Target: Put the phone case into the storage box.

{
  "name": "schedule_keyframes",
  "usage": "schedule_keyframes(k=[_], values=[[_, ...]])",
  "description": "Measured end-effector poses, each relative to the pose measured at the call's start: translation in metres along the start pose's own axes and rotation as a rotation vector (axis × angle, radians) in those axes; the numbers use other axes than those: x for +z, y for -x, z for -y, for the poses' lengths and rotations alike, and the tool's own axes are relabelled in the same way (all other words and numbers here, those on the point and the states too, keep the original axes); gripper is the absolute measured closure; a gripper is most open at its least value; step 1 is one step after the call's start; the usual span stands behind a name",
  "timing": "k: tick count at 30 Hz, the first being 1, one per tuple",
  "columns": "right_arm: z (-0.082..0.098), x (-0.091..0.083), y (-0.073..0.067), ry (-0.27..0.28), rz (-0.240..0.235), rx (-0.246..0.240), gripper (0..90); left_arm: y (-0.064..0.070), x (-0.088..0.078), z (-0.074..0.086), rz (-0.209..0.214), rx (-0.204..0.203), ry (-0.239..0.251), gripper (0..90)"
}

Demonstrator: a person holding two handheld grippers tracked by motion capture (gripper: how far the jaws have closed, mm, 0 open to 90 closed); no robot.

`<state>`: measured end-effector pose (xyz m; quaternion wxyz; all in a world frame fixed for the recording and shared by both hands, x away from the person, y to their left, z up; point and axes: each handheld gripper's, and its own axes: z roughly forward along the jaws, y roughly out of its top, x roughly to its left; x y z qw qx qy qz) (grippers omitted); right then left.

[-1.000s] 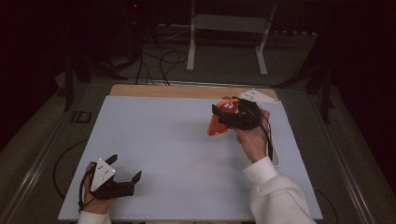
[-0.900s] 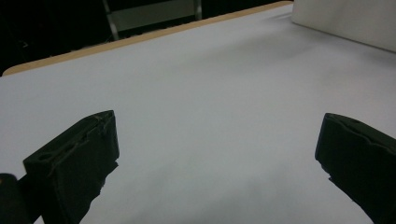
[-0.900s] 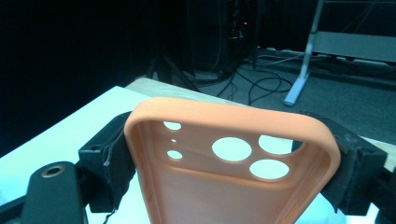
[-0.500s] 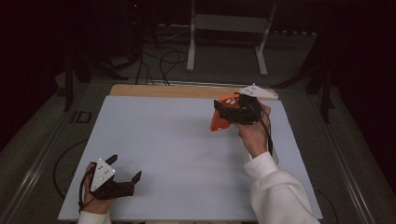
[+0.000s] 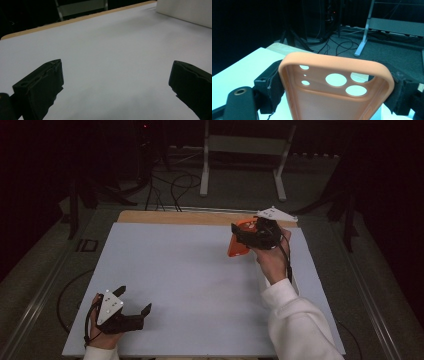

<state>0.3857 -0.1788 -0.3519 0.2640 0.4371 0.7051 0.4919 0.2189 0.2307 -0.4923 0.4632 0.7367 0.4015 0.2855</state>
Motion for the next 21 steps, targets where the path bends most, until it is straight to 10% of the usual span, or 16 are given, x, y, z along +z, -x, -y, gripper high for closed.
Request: schedule_keyframes(k=[21], values=[[-0.003,0.005,0.021,0.005,0.066,0.006,16.8,0.000,0.000,0.000,-0.002,0.002,0.001,0.5]])
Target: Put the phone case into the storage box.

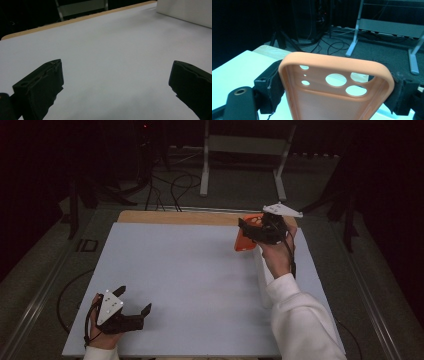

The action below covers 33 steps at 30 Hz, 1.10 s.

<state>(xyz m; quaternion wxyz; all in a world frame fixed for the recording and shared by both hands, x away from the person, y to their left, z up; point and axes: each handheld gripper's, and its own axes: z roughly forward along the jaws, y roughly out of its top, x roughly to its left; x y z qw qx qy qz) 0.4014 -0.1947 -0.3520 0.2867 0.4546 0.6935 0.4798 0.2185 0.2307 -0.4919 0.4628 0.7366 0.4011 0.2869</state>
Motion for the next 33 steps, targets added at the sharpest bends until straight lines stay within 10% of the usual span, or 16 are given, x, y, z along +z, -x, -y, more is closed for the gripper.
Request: schedule_keyframes(k=[33], values=[[-0.002,-0.006,0.038,-0.004,0.118,0.025,16.8,0.000,0.000,0.000,0.000,-0.002,-0.001,0.5]])
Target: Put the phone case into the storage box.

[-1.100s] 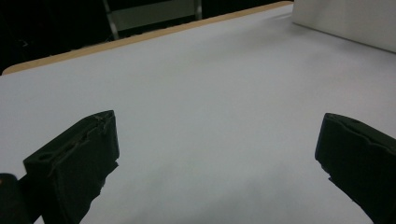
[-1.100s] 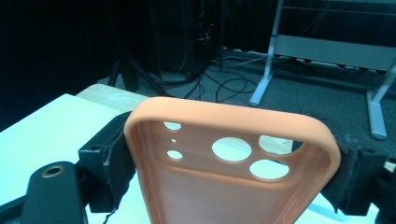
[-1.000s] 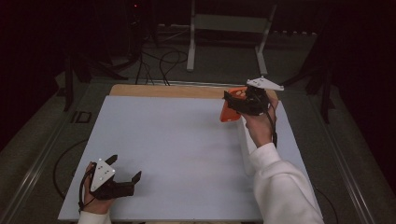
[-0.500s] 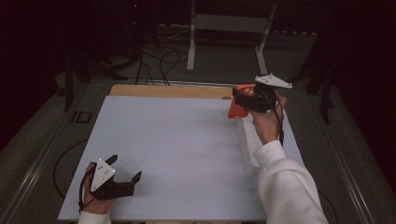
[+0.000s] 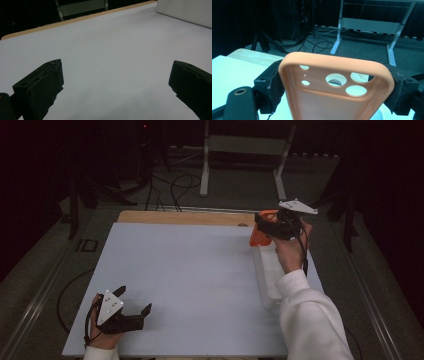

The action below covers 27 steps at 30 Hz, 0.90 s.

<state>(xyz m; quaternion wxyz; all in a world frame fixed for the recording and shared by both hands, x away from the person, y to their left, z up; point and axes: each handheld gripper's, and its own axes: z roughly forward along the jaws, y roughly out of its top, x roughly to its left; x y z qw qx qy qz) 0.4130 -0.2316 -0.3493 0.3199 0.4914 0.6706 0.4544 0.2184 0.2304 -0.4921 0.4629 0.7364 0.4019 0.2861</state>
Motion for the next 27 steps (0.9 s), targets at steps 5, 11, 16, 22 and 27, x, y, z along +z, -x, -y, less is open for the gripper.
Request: schedule_keyframes(k=[5,11,16,22,27], values=[[0.000,0.001,0.002,-0.002,0.008,0.002,16.7,0.000,0.000,0.000,0.000,0.000,0.001,0.5],[0.000,0.002,0.007,-0.006,0.022,0.010,16.8,0.000,0.000,0.000,0.000,-0.002,0.000,0.5],[-0.002,0.002,0.011,-0.004,0.032,0.015,16.8,0.000,0.000,0.000,0.000,-0.002,0.000,0.5],[-0.001,0.005,0.017,-0.006,0.047,0.026,16.7,0.000,0.000,0.000,0.002,-0.003,0.001,0.5],[0.001,0.010,0.021,-0.015,0.063,0.031,16.7,0.000,0.000,0.000,0.002,-0.003,0.001,0.5]])
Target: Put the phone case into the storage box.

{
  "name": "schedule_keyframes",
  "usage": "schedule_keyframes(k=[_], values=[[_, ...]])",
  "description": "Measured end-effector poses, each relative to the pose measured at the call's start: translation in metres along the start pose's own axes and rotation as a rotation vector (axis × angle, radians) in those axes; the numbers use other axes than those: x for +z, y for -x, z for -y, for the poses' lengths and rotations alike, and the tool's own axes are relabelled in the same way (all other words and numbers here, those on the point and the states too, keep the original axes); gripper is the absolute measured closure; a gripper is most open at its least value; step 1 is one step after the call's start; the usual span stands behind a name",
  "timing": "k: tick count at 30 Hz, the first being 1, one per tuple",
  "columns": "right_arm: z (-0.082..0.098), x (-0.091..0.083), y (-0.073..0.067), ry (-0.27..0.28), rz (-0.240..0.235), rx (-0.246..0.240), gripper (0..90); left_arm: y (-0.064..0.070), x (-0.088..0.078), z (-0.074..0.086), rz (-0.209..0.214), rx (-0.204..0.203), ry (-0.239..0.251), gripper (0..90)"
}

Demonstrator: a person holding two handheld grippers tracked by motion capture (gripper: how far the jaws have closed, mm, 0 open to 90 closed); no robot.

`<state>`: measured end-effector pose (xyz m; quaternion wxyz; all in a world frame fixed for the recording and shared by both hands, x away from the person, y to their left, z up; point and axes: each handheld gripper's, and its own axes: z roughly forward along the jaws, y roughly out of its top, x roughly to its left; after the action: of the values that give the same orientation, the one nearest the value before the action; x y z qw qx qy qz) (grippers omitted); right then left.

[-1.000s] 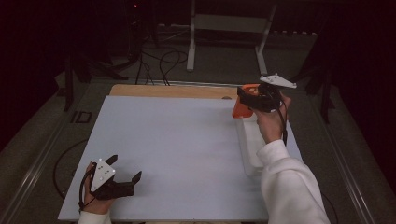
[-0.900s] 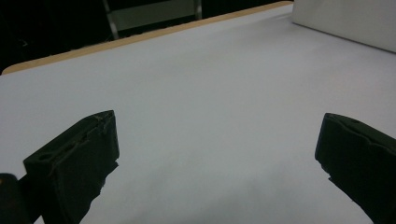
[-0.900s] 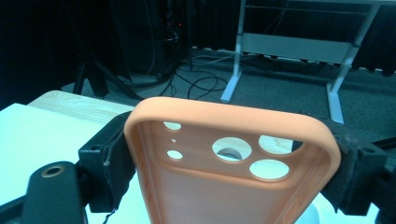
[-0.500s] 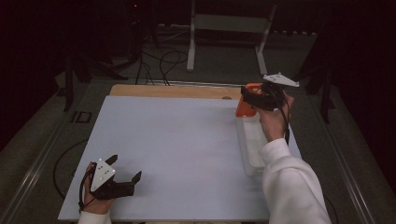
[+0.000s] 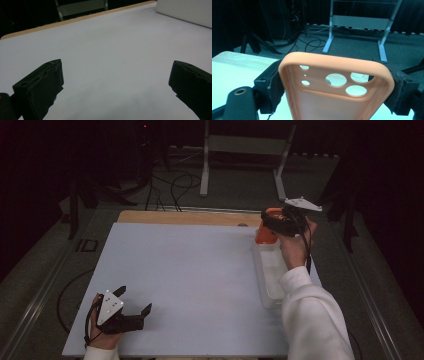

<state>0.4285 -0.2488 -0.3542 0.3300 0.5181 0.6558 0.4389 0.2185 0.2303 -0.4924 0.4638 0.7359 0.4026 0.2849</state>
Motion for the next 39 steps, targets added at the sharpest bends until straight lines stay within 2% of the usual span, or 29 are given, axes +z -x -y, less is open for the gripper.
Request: schedule_keyframes(k=[12,23,39], values=[[0.003,0.007,0.012,-0.003,0.026,0.016,16.7,0.000,0.000,0.000,0.000,0.002,0.002,0.5],[0.007,0.018,0.017,-0.014,0.041,0.025,16.7,0.000,-0.001,0.000,0.000,0.000,0.005,0.5],[0.012,0.033,0.014,-0.040,0.065,-0.001,16.7,-0.001,-0.001,0.000,-0.001,-0.001,0.006,0.5]])
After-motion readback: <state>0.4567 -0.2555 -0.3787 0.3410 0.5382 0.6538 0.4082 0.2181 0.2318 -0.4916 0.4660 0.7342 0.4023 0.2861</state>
